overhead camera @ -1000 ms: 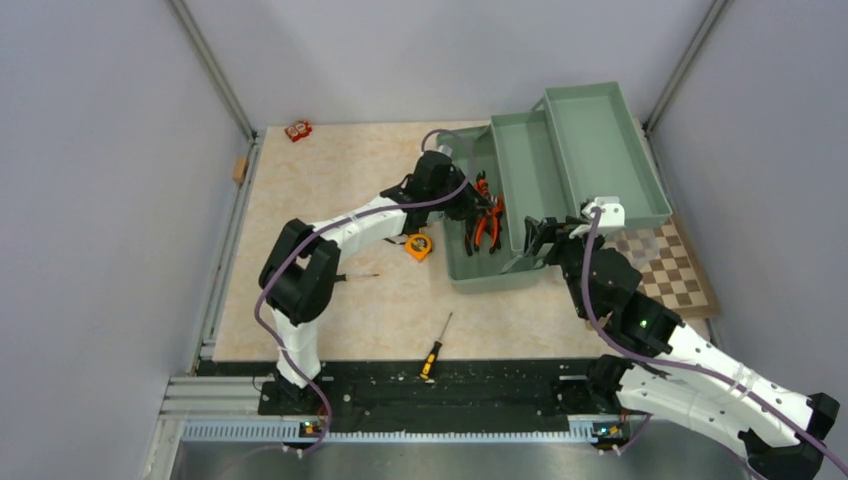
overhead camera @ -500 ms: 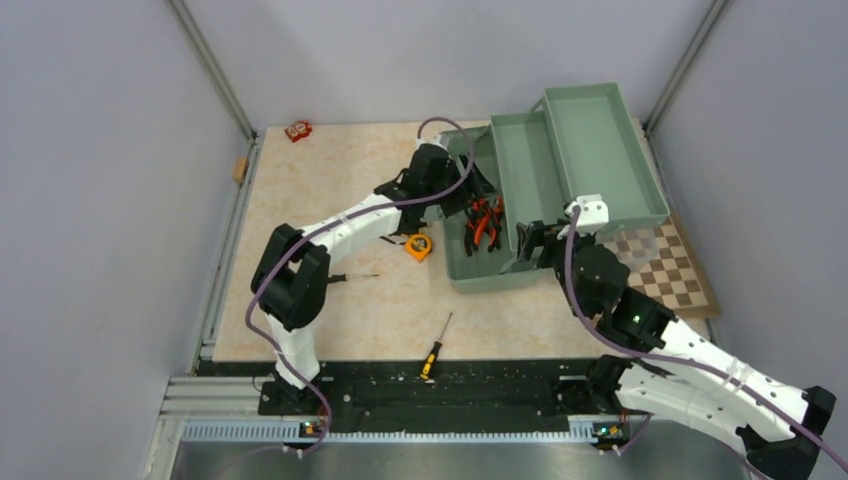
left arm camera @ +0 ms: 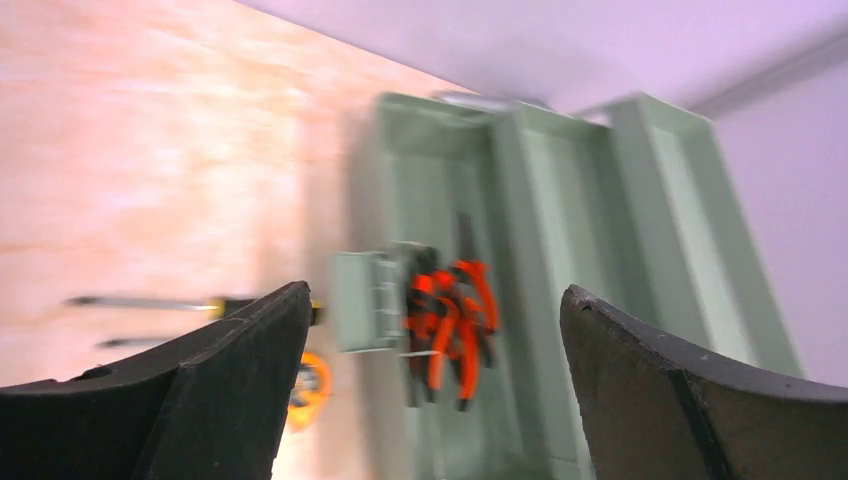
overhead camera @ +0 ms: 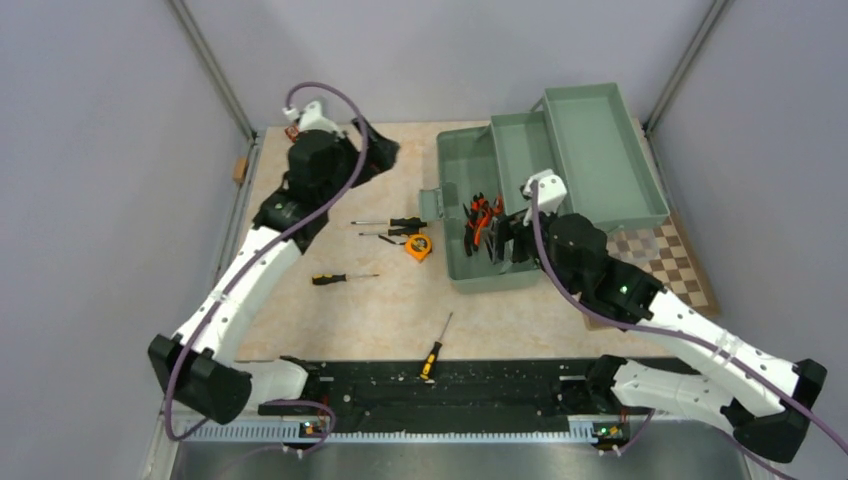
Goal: Pack the tool kit
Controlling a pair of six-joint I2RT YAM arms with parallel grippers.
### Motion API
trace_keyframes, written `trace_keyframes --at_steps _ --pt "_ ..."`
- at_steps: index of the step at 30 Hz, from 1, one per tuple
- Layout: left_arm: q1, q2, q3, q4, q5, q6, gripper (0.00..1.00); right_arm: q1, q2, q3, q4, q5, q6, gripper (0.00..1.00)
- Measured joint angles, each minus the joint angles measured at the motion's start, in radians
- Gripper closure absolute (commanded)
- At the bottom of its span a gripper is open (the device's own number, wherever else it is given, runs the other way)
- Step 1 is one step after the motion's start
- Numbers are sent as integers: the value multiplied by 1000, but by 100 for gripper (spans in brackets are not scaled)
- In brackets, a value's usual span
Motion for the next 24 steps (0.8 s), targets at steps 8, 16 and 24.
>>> trace_keyframes --at_steps 8,16,24 --pt "250 -235 -133 -254 -151 150 1 109 203 78 -112 -152 39 24" --pt "317 -461 -364 -320 -366 294 1 301 453 92 -224 -246 111 26" --pt "320 -525 -517 -280 -510 343 1 317 650 132 -373 -351 210 28"
